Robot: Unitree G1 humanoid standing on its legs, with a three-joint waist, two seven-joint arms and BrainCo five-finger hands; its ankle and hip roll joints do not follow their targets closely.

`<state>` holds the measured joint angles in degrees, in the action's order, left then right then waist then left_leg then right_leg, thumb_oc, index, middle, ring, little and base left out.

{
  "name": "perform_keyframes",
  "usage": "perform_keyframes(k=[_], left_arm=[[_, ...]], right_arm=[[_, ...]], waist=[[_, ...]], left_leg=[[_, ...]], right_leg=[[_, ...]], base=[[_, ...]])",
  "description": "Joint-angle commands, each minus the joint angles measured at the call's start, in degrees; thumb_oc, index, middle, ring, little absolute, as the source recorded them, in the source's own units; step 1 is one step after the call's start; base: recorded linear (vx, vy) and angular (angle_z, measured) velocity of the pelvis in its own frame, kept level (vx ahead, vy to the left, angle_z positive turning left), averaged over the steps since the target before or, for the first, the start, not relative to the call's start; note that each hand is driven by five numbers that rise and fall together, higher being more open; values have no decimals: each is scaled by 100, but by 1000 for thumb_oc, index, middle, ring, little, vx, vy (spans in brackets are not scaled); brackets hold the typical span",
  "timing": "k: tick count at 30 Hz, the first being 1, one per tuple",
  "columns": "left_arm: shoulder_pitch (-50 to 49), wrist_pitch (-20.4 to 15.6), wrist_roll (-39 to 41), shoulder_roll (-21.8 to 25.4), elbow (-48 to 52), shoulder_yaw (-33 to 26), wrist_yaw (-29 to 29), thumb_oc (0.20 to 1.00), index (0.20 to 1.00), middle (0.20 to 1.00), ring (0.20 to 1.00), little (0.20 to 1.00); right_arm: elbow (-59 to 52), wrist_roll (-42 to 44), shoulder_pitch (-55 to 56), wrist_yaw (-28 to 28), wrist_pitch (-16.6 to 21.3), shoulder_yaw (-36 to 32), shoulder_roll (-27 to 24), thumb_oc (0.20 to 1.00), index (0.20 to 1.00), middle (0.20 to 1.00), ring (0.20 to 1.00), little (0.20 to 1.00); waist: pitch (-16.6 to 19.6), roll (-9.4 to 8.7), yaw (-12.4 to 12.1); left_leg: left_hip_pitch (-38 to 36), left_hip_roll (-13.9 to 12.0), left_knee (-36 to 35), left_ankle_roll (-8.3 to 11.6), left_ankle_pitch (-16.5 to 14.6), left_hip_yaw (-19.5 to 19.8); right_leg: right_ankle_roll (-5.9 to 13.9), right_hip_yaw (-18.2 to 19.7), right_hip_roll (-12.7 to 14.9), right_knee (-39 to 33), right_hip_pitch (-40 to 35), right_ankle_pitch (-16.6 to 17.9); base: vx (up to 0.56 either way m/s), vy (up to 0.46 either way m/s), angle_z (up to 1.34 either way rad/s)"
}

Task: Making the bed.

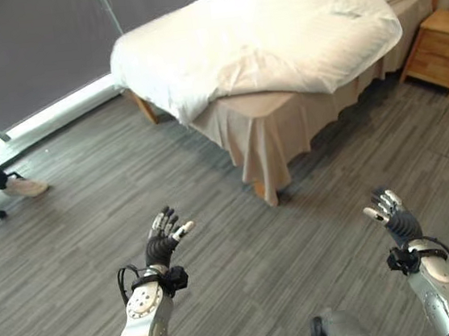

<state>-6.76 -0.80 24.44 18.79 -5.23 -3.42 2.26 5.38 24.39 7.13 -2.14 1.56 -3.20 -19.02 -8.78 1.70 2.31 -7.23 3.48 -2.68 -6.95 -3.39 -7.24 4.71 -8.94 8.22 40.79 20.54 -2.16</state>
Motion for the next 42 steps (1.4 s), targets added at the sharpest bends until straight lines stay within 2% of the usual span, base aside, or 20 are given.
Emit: perform_keyframes(k=[1, 5, 6, 8, 9, 11, 12, 14, 18, 19, 21, 22, 23, 24, 27, 30, 36, 39, 40, 42], left_arm=[[238, -405, -21, 363, 413, -448, 61, 1000, 1000, 1000, 1000, 1000], [437, -468, -21, 425, 365, -456, 111, 1000, 1000, 1000, 1000, 1000], [516, -484, -57, 439, 345, -442, 116, 1000, 1000, 1000, 1000, 1000], [606, -512, -26, 367, 262, -311, 99, 1000, 1000, 1000, 1000, 1000], [596, -555, 212, 254, 223, -236, 80, 1000, 1000, 1000, 1000, 1000], [708, -600, 487, 130, 261, -258, 203, 1000, 1000, 1000, 1000, 1000], [714, -600, 487, 134, 261, -258, 203, 1000, 1000, 1000, 1000, 1000], [663, -608, 555, 81, 261, -278, 235, 1000, 1000, 1000, 1000, 1000], [696, -623, 664, 70, 260, -248, 261, 1000, 1000, 1000, 1000, 1000], [643, -642, 653, 79, 238, -207, 213, 1000, 1000, 1000, 1000, 1000], [626, -671, 612, 77, 216, -215, 215, 1000, 1000, 1000, 1000, 1000], [624, -672, 611, 76, 217, -214, 215, 1000, 1000, 1000, 1000, 1000], [606, -699, 613, 27, 241, -202, 223, 1000, 1000, 1000, 1000, 1000], [617, -716, 619, 3, 246, -214, 248, 1000, 1000, 1000, 1000, 1000], [655, -731, 607, -48, 249, -209, 298, 1000, 1000, 1000, 1000, 1000], [686, -773, 619, -49, 256, -238, 302, 1000, 1000, 1000, 1000, 1000], [794, -804, 423, 173, 358, -307, 353, 1000, 1000, 1000, 1000, 1000], [881, -798, 388, 289, 334, -300, 425, 1000, 1000, 1000, 1000, 1000], [918, -769, 265, 382, 339, -296, 471, 1000, 1000, 1000, 1000, 1000], [926, -758, 258, 405, 361, -293, 471, 1000, 1000, 1000, 1000, 1000]], right_arm=[[-125, -98, -317, -46, 384, -152, 136, 1000, 1000, 1000, 1000, 1000], [-181, -58, -338, 50, 445, -140, 28, 1000, 1000, 1000, 1000, 1000], [-234, -42, -335, 37, 440, -130, 22, 1000, 1000, 1000, 1000, 1000], [-284, -55, -268, -69, 413, -96, -74, 1000, 1000, 1000, 1000, 1000], [-140, -26, -300, 0, 469, -109, -158, 1000, 1000, 1000, 1000, 1000], [-108, 575, -552, 145, 611, -94, -134, 1000, 1000, 1000, 1000, 1000], [-105, 577, -558, 144, 612, -97, -131, 1000, 1000, 1000, 1000, 1000], [-107, 508, -580, 218, 624, -156, -241, 1000, 1000, 1000, 1000, 1000], [-192, 611, -608, 376, 700, -310, -319, 1000, 1000, 1000, 1000, 1000], [-213, 657, -502, 297, 739, -362, -281, 1000, 1000, 1000, 1000, 1000], [-226, 457, -363, 262, 706, -389, -358, 1000, 1000, 1000, 1000, 1000], [-230, 455, -359, 263, 704, -389, -358, 1000, 1000, 1000, 1000, 1000], [-189, 302, -327, 249, 673, -375, -398, 1000, 1000, 1000, 1000, 1000], [-180, 286, -344, 254, 667, -383, -396, 1000, 1000, 1000, 1000, 1000], [-168, 342, -345, 257, 665, -428, -326, 1000, 1000, 1000, 1000, 1000], [-212, 318, -322, 197, 622, -403, -233, 1000, 1000, 1000, 1000, 1000], [-228, 228, -368, 209, 621, -378, 49, 1000, 1000, 1000, 1000, 1000], [-233, 193, -446, 188, 624, -248, 115, 1000, 1000, 1000, 1000, 1000], [-247, 144, -494, 153, 597, -166, 136, 1000, 1000, 1000, 1000, 1000], [-252, 141, -516, 139, 591, -139, 150, 1000, 1000, 1000, 1000, 1000]], waist=[[14, 38, -30], [111, -31, -73], [134, -47, -50], [217, -90, 19], [290, -146, 30], [197, -187, 1], [198, -175, -3], [13, -249, -154], [-63, -496, -139], [-6, -578, -78], [78, -540, -45], [86, -555, -31], [148, -475, -62], [177, -449, -47], [257, -404, -19], [364, -403, -33], [589, -409, -38], [495, -376, -51], [325, -315, -33], [245, -279, -17]], left_leg=[[-490, -23, -232, -9, -424, -163], [-774, -135, -232, 310, -561, -308], [-829, -185, -232, 365, -549, -353], [-897, -350, 204, 542, -389, -283], [-445, -626, 1579, 792, 172, -362], [453, -1130, 3851, 975, 759, -463], [499, -1154, 3918, 970, 732, -460], [1148, -1338, 4943, 852, 644, -386], [1485, -1403, 3937, 742, 388, -550], [1446, -1121, 2777, 795, 431, -633], [1347, -713, 1460, 825, 461, -449], [1310, -678, 1365, 815, 517, -447], [1154, -442, 425, 875, 721, 75], [1120, -417, 136, 918, 855, 233], [1063, -414, -232, 1020, 1076, 444], [948, -415, -44, 939, 853, 345], [702, -191, -182, 506, 443, 18], [513, -86, -221, 255, 272, -3], [331, -9, -231, 87, 194, -10], [282, 9, -232, 39, 173, -49]], right_leg=[[143, -80, -244, -1519, -770, 283], [347, -513, -747, -4028, -1056, 549], [355, -642, -752, -4233, -1133, 599], [136, -579, -826, -4069, -1421, 372], [-184, -374, -959, -4040, -1766, 236], [-547, -380, -1161, -4148, -2152, 56], [-555, -382, -1180, -4170, -2145, 76], [-834, -172, -1366, -4355, -2665, -127], [-794, -226, -1073, -4481, -2957, -87], [-739, -254, -900, -4504, -2936, -96], [-653, -272, -832, -4438, -2953, -183], [-647, -287, -809, -4438, -2951, -186], [-593, -237, -800, -4423, -3096, -257], [-576, -239, -803, -4420, -3125, -272], [-514, -216, -775, -4431, -3266, -295], [-418, -119, -657, -4467, -3442, -373], [-50, 92, -242, -4015, -3173, 118], [48, 178, -75, -2902, -2700, 528], [53, 160, 82, -1930, -2172, 1073], [65, 160, 143, -1601, -1980, 1186]], base=[[294, -40, -15], [352, -137, -14], [510, -189, -16], [695, -278, 1], [775, -402, 26], [490, -348, 34], [236, -212, 35], [428, -256, -6], [326, -95, -36], [303, 84, -5], [330, 143, 21], [376, 194, 34], [358, 158, 18], [357, 156, -10], [362, 180, -69], [393, 285, -9], [322, 363, -15], [219, 364, -28], [170, 439, 3], [81, 250, -2]])
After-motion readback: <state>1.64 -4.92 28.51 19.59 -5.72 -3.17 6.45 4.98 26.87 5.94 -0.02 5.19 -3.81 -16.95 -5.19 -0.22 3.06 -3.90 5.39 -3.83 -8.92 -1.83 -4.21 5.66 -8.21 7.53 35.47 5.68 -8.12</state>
